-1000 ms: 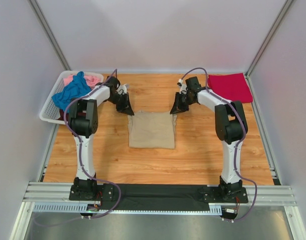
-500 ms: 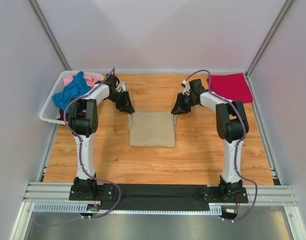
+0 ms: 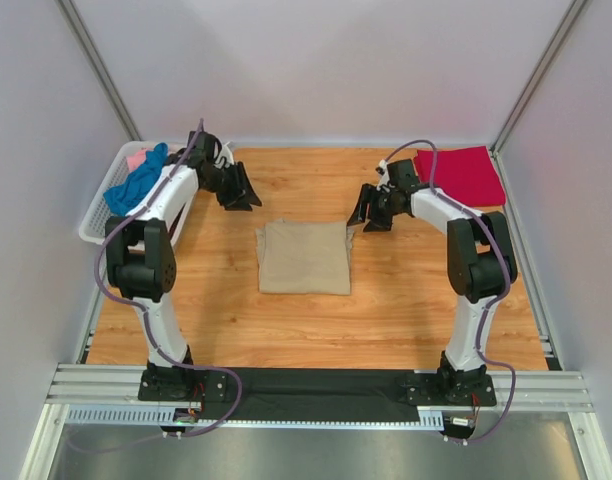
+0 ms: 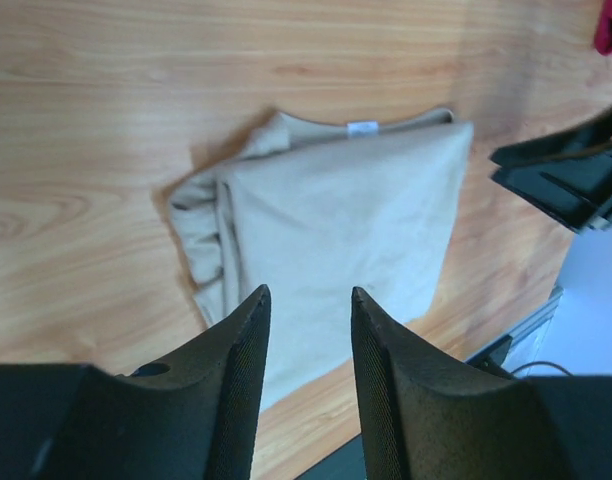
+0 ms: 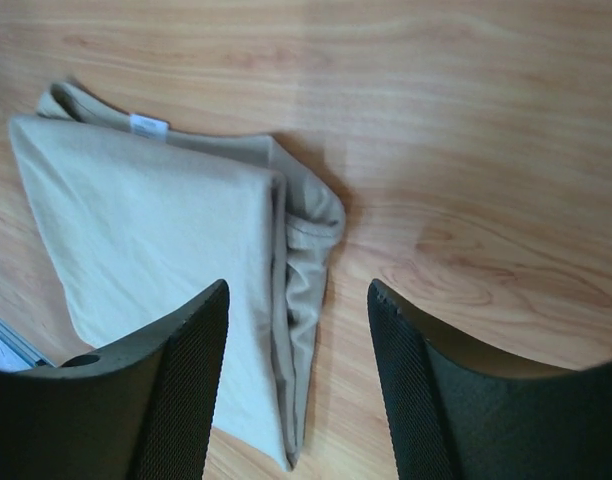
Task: Fold and stack the t-shirts
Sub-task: Fold the tshirt, then neatly place the folded tshirt to the corner
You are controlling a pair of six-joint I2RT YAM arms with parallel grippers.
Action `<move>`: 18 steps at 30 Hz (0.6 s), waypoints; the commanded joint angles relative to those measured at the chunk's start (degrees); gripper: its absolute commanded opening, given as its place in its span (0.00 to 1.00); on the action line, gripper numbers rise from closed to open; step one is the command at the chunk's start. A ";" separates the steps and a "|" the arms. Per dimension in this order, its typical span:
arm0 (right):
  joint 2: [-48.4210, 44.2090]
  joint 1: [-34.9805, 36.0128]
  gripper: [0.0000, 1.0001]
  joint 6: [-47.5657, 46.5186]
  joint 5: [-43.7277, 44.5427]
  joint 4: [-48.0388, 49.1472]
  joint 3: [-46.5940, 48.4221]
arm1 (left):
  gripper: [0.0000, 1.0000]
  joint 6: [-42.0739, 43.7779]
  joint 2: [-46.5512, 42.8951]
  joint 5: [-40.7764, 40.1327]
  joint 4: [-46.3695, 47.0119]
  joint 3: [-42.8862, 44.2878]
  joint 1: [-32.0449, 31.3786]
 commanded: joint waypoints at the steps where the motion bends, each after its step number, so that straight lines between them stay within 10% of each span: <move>1: -1.85 1.39 0.59 1.17 1.57 2.67 -3.25 | 0.45 0.17 -3.74 3.69 3.12 -5.49 -3.41; 18: 4.65 3.69 0.46 -0.32 -6.24 15.42 -6.24 | 0.45 1.59 0.20 -3.60 4.27 -15.88 -8.09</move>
